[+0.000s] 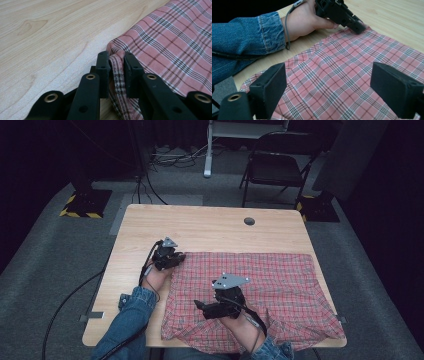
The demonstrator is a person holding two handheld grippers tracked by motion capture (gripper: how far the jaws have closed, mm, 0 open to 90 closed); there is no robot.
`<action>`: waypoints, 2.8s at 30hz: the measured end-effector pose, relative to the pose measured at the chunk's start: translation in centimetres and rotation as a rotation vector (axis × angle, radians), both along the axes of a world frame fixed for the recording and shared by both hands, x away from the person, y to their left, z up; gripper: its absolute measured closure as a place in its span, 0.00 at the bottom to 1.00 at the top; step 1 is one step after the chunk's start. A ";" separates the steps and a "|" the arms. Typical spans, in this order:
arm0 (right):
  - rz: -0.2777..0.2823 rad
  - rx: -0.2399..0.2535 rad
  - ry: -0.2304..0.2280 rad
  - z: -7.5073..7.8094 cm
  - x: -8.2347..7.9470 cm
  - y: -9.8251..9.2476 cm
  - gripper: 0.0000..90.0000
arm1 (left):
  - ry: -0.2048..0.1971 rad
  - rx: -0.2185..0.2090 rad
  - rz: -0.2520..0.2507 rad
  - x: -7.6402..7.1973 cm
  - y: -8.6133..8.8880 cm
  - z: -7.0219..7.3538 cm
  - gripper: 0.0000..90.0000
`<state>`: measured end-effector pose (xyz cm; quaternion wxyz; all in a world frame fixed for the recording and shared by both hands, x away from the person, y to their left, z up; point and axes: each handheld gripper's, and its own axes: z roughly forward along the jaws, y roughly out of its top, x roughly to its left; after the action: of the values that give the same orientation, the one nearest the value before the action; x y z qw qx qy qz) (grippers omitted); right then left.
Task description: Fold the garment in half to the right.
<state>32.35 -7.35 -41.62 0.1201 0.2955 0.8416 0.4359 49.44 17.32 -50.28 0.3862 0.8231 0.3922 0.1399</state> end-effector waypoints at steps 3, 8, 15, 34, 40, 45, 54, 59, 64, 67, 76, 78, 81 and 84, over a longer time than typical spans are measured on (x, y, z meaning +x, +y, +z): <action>-0.004 -0.004 0.001 -0.3 -0.1 0.5 0.15 | -0.002 0.001 0.002 0.0 0.0 0.0 0.85; 0.000 0.000 0.019 -0.8 -0.3 1.3 0.16 | -0.005 0.004 0.003 0.0 0.0 0.0 0.85; 0.031 -0.002 0.036 -1.5 -0.6 2.7 0.16 | -0.006 0.006 0.004 0.0 -0.1 0.0 0.85; 0.128 -0.048 0.098 -4.9 -1.8 6.4 0.16 | -0.008 0.007 0.009 -0.1 -0.1 0.0 0.84; 0.159 -0.056 0.107 -5.7 -2.2 7.4 0.16 | -0.009 0.007 0.010 -0.1 -0.1 0.0 0.83; 0.191 -0.073 0.105 -6.3 -2.6 8.1 0.16 | -0.011 0.009 0.012 -0.2 -0.2 0.0 0.83; 0.249 -0.178 0.080 -7.7 -3.3 9.1 0.21 | -0.012 0.010 0.013 -0.3 -0.2 0.0 0.83; 0.261 -0.184 0.067 -7.9 -3.3 9.0 0.33 | -0.013 0.010 0.013 -0.3 -0.2 0.0 0.83; 0.259 -0.181 0.043 -7.8 -2.8 8.4 0.66 | -0.016 0.018 0.008 -0.4 -0.2 0.0 0.83; 0.240 -0.171 0.052 -7.7 -2.4 8.0 0.78 | -0.018 0.023 -0.003 -0.5 -0.3 0.0 0.85; 0.221 -0.192 0.034 -7.4 -2.4 8.2 0.87 | -0.036 -0.003 -0.007 -0.6 0.0 0.3 0.91; 0.219 -0.183 0.035 -7.1 -2.3 8.2 0.87 | -0.044 -0.018 -0.001 -0.6 0.1 0.5 0.91; 0.219 -0.159 0.038 -6.6 -2.1 8.2 0.88 | -0.054 -0.055 0.009 -0.7 0.6 0.9 0.91; 0.224 -0.136 0.045 -6.0 -1.7 8.3 0.88 | -0.053 -0.083 0.021 -0.7 1.2 1.2 0.91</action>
<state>30.64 0.95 -47.67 0.0715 0.2008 0.8993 0.3819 48.76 18.54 -49.12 0.4287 0.7982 0.3959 0.1492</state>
